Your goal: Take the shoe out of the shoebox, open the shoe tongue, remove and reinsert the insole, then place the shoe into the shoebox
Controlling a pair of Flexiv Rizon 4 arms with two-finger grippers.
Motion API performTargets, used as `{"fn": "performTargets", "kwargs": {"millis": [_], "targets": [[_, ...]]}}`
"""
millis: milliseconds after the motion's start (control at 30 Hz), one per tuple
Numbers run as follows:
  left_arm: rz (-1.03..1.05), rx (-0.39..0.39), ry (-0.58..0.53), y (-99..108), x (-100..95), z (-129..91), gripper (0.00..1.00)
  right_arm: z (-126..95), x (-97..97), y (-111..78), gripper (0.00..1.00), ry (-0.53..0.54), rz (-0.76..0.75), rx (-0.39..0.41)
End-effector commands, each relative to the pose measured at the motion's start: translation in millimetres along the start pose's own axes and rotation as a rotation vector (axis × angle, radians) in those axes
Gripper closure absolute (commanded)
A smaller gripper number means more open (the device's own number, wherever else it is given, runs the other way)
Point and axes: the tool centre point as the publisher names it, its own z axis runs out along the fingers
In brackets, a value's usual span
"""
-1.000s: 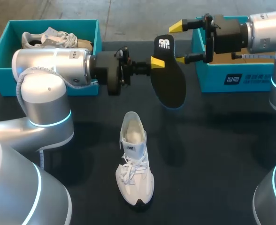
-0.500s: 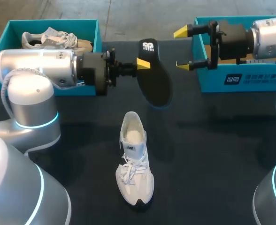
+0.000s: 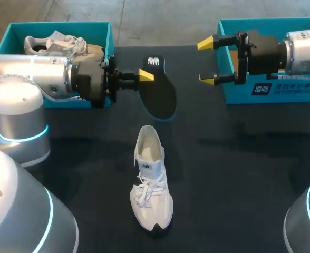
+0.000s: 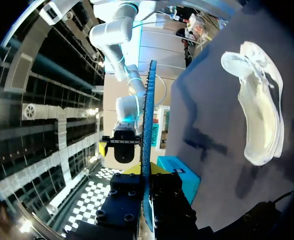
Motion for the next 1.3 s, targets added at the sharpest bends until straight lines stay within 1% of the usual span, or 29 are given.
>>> {"fn": "performTargets", "kwargs": {"millis": [33,167,300,400,433,467,1033,1100,1200,1300], "targets": [[-0.182,0.043,0.086,3.6,-5.8,-8.4,1.00,0.7,0.6,-1.5,0.00,-0.003,0.001,-0.004],[-0.364,0.053,0.104,4.5,-4.0,-16.0,1.00,0.7,0.6,-1.5,0.00,-0.003,0.001,-0.004],[-0.544,0.113,0.079,3.0,-2.1,-19.8,1.00,0.7,0.6,-1.5,0.00,-0.003,0.001,-0.004],[-0.658,0.155,0.074,-0.5,0.6,-18.2,1.00,0.7,0.6,-1.5,0.00,-0.003,0.001,-0.004],[-0.670,0.162,0.082,-1.8,1.2,-17.2,1.00,0.7,0.6,-1.5,0.00,-0.003,0.001,-0.004],[-0.637,0.175,0.103,-4.7,-0.3,-15.6,1.00,0.7,0.6,-1.5,0.00,-0.003,0.001,-0.004],[-0.637,0.175,0.103,-4.7,-0.3,-15.6,1.00,0.7,0.6,-1.5,0.00,-0.003,0.001,-0.004],[-0.765,0.185,0.111,-2.6,3.0,-11.1,1.00,0.7,0.6,-1.5,0.00,-0.003,0.001,-0.004],[-1.045,0.154,0.102,3.2,4.4,-5.9,1.00,0.7,0.6,-1.5,0.00,-0.003,0.001,-0.004],[-1.297,0.134,0.105,6.0,4.0,-6.7,1.00,0.7,0.6,-1.5,0.00,-0.003,0.001,-0.004]]}}
